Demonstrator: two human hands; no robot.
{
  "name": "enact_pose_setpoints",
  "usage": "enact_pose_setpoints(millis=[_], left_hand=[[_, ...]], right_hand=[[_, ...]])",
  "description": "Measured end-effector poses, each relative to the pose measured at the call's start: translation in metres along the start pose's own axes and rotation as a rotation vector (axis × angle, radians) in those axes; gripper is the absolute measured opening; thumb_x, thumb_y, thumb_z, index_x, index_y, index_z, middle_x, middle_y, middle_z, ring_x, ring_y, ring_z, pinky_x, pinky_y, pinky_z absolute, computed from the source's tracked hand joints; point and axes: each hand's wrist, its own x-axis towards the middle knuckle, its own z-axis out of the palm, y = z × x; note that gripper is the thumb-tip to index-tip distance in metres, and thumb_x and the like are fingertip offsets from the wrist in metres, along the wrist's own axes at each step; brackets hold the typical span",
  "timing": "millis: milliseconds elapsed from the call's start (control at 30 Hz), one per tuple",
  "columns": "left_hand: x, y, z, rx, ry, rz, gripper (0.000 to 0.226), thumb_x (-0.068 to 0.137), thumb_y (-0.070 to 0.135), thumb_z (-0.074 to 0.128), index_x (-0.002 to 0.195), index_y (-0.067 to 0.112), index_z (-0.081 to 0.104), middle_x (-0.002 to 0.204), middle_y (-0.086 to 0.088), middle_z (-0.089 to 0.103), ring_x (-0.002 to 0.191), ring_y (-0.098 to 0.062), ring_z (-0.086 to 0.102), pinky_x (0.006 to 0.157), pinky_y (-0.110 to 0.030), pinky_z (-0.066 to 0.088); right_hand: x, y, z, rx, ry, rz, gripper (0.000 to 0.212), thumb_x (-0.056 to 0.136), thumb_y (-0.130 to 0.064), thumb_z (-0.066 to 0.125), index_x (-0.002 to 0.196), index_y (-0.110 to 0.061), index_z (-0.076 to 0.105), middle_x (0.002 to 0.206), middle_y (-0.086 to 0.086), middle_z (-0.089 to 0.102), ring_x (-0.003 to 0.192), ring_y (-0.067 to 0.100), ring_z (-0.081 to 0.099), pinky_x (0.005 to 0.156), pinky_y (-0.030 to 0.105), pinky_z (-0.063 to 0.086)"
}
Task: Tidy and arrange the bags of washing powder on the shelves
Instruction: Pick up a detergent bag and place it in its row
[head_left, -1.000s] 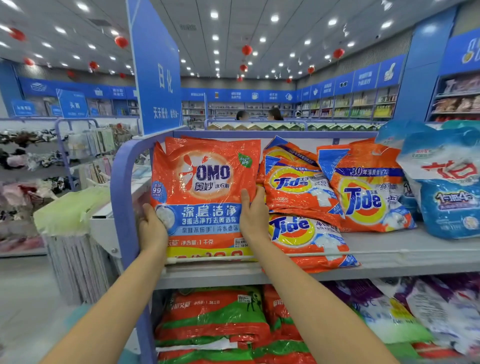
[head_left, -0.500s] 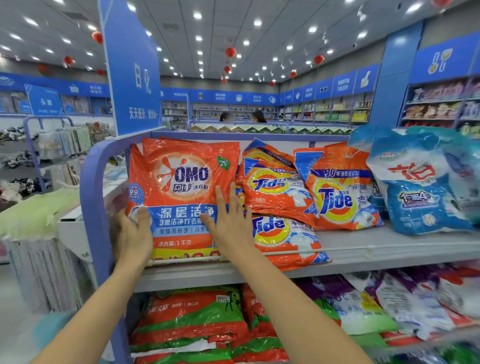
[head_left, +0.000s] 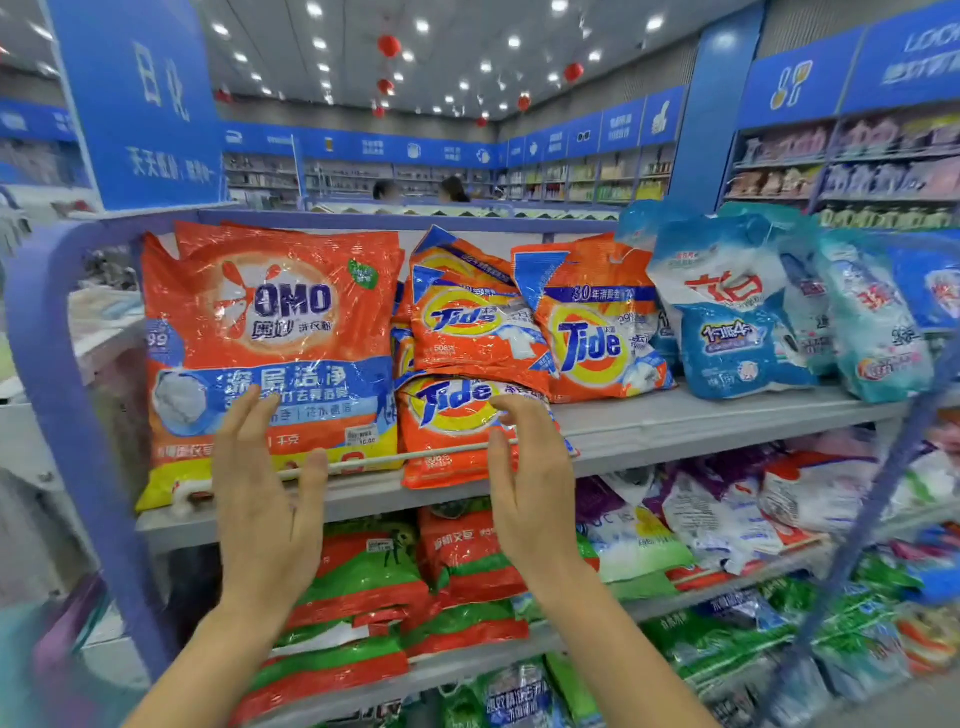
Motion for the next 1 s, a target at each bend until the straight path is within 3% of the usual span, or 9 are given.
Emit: enact_pose_setpoints(millis=[133,233,300,367,467,600,700,833,1000], left_hand=[[-0.057,0.024,0.025,-0.135,-0.099,-0.04,0.03,0.088,0.024,0.047,0.114,0.01,0.047,0.119,-0.009,0.045,0.113,-0.01,0.039,0.103,-0.011,0.026],[-0.101,0.026,0.058,-0.102,-0.318,-0.173,0.019,0.088,0.01,0.056,0.106,0.014,0.051,0.108,-0.005,0.05,0.103,-0.018,0.049,0.091,-0.026,0.035],[-0.12,0.025,0.084,-0.06,-0.498,-0.234,0.024,0.089,0.004,0.06,0.106,0.019,0.051,0.108,-0.001,0.052,0.105,-0.026,0.054,0.088,-0.035,0.039],[-0.128,0.027,0.108,-0.023,-0.597,-0.271,0.022,0.09,0.009,0.061,0.11,0.015,0.055,0.115,-0.002,0.053,0.114,-0.027,0.052,0.094,-0.039,0.04],[-0.127,0.032,0.151,0.024,-0.648,-0.257,0.028,0.09,0.021,0.058,0.115,0.009,0.058,0.115,-0.004,0.055,0.112,-0.026,0.051,0.093,-0.033,0.036],[-0.117,0.041,0.212,0.171,-0.642,-0.246,0.039,0.087,0.016,0.065,0.123,0.005,0.056,0.122,-0.019,0.055,0.116,-0.035,0.048,0.098,-0.035,0.032],[-0.114,0.04,0.246,0.292,-0.604,-0.23,0.044,0.086,0.016,0.066,0.128,0.005,0.054,0.122,-0.026,0.054,0.115,-0.043,0.046,0.1,-0.046,0.035],[-0.125,0.033,0.265,0.492,-0.58,-0.148,0.051,0.09,0.036,0.043,0.128,0.005,0.056,0.126,-0.025,0.055,0.116,-0.044,0.049,0.104,-0.052,0.03],[-0.132,0.028,0.268,0.587,-0.585,-0.048,0.053,0.093,0.037,0.031,0.125,0.003,0.056,0.131,-0.021,0.054,0.119,-0.04,0.05,0.105,-0.053,0.027]], right_hand=[[-0.052,0.048,-0.045,0.025,0.101,0.183,0.02,0.095,-0.019,0.042,0.105,-0.017,0.059,0.094,-0.009,0.061,0.089,0.008,0.059,0.077,0.025,0.046],[-0.091,0.096,-0.071,-0.062,0.084,0.375,0.016,0.095,-0.01,0.047,0.102,-0.021,0.056,0.091,-0.012,0.059,0.088,0.011,0.059,0.074,0.027,0.045],[-0.111,0.127,-0.087,-0.126,0.053,0.477,0.019,0.094,-0.008,0.05,0.101,-0.025,0.055,0.091,-0.014,0.059,0.088,0.012,0.059,0.074,0.027,0.046],[-0.122,0.154,-0.103,-0.184,0.026,0.539,0.018,0.093,-0.009,0.052,0.1,-0.025,0.055,0.09,-0.016,0.058,0.086,0.012,0.059,0.071,0.022,0.044],[-0.122,0.195,-0.124,-0.255,-0.033,0.582,0.012,0.092,-0.01,0.056,0.1,-0.017,0.06,0.089,-0.009,0.062,0.084,0.013,0.06,0.069,0.02,0.041],[-0.096,0.252,-0.137,-0.317,-0.212,0.55,0.013,0.092,-0.018,0.056,0.104,-0.015,0.061,0.095,-0.002,0.063,0.088,0.016,0.059,0.075,0.03,0.046],[-0.069,0.292,-0.136,-0.362,-0.322,0.451,0.02,0.088,-0.02,0.062,0.107,-0.011,0.062,0.101,0.004,0.066,0.093,0.023,0.061,0.076,0.034,0.046],[-0.044,0.331,-0.118,-0.407,-0.431,0.248,0.032,0.083,-0.025,0.068,0.107,-0.005,0.063,0.101,0.014,0.066,0.093,0.031,0.06,0.07,0.033,0.044],[-0.028,0.36,-0.081,-0.337,-0.494,0.123,0.044,0.076,-0.026,0.073,0.112,-0.004,0.061,0.122,0.016,0.058,0.117,0.032,0.05,0.086,0.041,0.048]])
